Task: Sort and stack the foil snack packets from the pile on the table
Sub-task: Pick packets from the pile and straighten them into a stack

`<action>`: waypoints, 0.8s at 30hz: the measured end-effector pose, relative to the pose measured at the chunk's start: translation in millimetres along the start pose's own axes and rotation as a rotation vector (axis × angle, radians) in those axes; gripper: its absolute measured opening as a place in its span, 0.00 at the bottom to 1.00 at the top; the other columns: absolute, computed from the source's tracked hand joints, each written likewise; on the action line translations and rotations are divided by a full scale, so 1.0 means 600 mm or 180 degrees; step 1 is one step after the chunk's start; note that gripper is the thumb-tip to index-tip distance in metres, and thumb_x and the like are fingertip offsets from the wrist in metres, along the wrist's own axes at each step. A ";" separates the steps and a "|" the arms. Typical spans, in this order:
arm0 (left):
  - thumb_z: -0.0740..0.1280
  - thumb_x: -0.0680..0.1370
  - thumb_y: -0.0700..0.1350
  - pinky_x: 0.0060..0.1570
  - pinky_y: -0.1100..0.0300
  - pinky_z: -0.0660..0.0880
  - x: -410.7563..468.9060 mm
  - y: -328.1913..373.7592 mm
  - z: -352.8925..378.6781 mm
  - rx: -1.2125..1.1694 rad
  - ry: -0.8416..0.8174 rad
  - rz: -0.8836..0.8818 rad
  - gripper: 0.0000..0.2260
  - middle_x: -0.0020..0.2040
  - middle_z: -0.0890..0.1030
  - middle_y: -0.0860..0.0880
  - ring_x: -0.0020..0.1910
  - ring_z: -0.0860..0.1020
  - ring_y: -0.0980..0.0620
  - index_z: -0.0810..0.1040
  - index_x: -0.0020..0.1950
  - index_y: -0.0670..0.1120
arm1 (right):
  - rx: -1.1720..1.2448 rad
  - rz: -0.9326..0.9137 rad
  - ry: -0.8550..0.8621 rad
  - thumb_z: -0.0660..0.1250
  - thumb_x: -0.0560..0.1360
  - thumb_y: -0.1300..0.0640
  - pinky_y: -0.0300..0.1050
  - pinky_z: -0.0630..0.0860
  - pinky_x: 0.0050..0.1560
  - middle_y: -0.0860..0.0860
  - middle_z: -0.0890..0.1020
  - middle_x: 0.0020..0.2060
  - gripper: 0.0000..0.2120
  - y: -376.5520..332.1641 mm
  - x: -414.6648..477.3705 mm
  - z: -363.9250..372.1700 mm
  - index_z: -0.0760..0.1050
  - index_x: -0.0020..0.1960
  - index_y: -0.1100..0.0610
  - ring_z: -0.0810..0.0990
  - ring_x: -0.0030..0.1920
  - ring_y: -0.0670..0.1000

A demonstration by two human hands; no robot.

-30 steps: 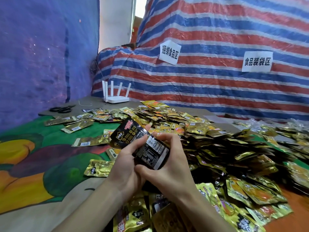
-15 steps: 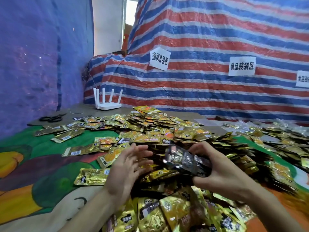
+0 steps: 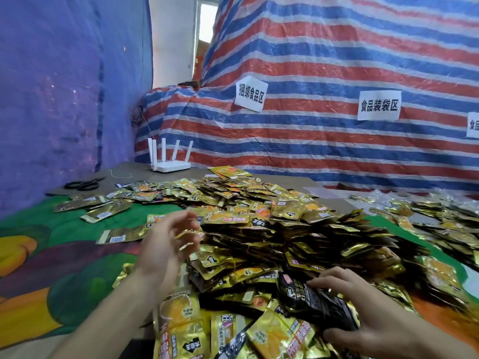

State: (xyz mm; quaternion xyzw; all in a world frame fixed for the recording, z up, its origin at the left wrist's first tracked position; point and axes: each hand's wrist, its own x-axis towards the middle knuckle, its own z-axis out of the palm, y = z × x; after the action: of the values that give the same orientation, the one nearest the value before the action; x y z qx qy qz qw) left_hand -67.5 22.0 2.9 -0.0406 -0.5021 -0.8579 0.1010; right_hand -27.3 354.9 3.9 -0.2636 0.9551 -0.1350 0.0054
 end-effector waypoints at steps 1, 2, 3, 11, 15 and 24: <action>0.62 0.79 0.45 0.35 0.58 0.71 0.011 0.008 -0.006 0.0077 0.0206 -0.0047 0.07 0.35 0.77 0.50 0.30 0.73 0.53 0.77 0.46 0.44 | -0.0033 -0.0008 -0.0074 0.69 0.71 0.33 0.30 0.63 0.68 0.28 0.61 0.66 0.31 0.000 0.000 -0.007 0.61 0.70 0.30 0.62 0.68 0.30; 0.62 0.80 0.44 0.34 0.58 0.71 0.025 0.017 -0.013 0.0233 0.0350 -0.0083 0.07 0.35 0.76 0.50 0.30 0.73 0.53 0.77 0.45 0.44 | -0.0057 -0.0021 -0.0088 0.67 0.71 0.31 0.32 0.65 0.69 0.27 0.61 0.66 0.30 -0.002 0.001 -0.016 0.61 0.70 0.30 0.62 0.68 0.30; 0.62 0.80 0.44 0.34 0.58 0.70 0.040 0.026 -0.022 0.0435 0.0442 -0.0105 0.07 0.34 0.77 0.50 0.29 0.73 0.53 0.77 0.45 0.44 | -0.0052 -0.0035 -0.0021 0.66 0.71 0.31 0.34 0.66 0.69 0.26 0.62 0.65 0.29 -0.005 0.005 -0.024 0.63 0.69 0.30 0.64 0.68 0.31; 0.63 0.81 0.41 0.33 0.58 0.70 0.191 0.033 -0.073 0.2166 0.0582 -0.0133 0.05 0.45 0.80 0.44 0.35 0.75 0.48 0.78 0.49 0.42 | 0.0237 -0.0258 0.1019 0.70 0.78 0.52 0.33 0.74 0.42 0.40 0.80 0.48 0.11 -0.070 0.203 -0.086 0.77 0.59 0.45 0.79 0.46 0.40; 0.65 0.81 0.41 0.36 0.58 0.71 0.266 -0.017 -0.062 0.3148 0.0283 0.0083 0.06 0.43 0.81 0.44 0.36 0.77 0.48 0.80 0.48 0.42 | -0.0097 0.0075 0.0756 0.65 0.79 0.56 0.47 0.81 0.52 0.51 0.81 0.58 0.18 -0.066 0.355 -0.099 0.73 0.68 0.52 0.81 0.53 0.49; 0.63 0.80 0.50 0.57 0.49 0.77 0.393 -0.084 -0.042 0.4891 0.0098 0.0091 0.08 0.53 0.81 0.43 0.53 0.79 0.43 0.76 0.52 0.47 | -0.0960 0.0987 -0.0271 0.61 0.78 0.57 0.57 0.76 0.65 0.55 0.79 0.62 0.17 0.032 0.559 -0.074 0.77 0.65 0.58 0.78 0.60 0.57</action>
State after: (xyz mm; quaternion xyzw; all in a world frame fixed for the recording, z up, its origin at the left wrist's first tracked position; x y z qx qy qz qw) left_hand -308.0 -7.2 -12.3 0.0464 -0.9551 -0.2672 0.1190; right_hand -329.4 212.7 62.2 -0.1168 0.9925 0.0231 0.0270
